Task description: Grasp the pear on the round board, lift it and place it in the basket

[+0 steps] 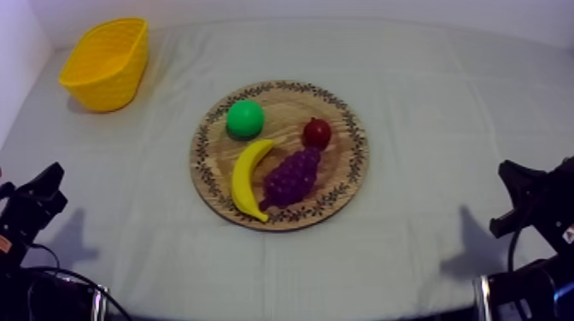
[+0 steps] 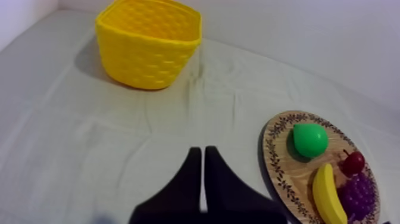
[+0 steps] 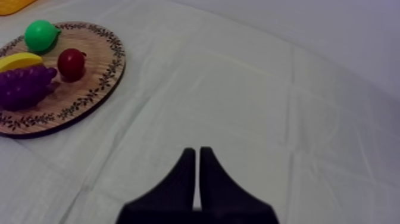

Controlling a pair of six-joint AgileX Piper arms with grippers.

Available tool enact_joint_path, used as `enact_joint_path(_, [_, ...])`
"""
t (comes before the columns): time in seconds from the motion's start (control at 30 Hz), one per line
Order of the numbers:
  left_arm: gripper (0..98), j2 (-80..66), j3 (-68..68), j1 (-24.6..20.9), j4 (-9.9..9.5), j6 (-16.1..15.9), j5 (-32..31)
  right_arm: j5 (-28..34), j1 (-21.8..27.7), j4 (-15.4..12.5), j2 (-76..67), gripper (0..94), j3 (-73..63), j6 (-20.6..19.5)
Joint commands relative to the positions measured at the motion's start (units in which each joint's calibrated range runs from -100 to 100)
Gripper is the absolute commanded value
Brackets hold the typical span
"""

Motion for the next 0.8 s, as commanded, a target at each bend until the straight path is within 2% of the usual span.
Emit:
enact_joint_path(0.0, [0.0, 0.0, 0.03, 0.01, 0.0, 0.04, 0.01, 0.02, -0.02, -0.01, -0.04, 0.4, -0.05, 0.07])
enact_joint_path(0.77, [0.0, 0.0, 0.03, 0.09, 0.0, 0.23, 0.01, 0.02, -0.02, -0.01, -0.04, 0.4, -0.05, 0.0])
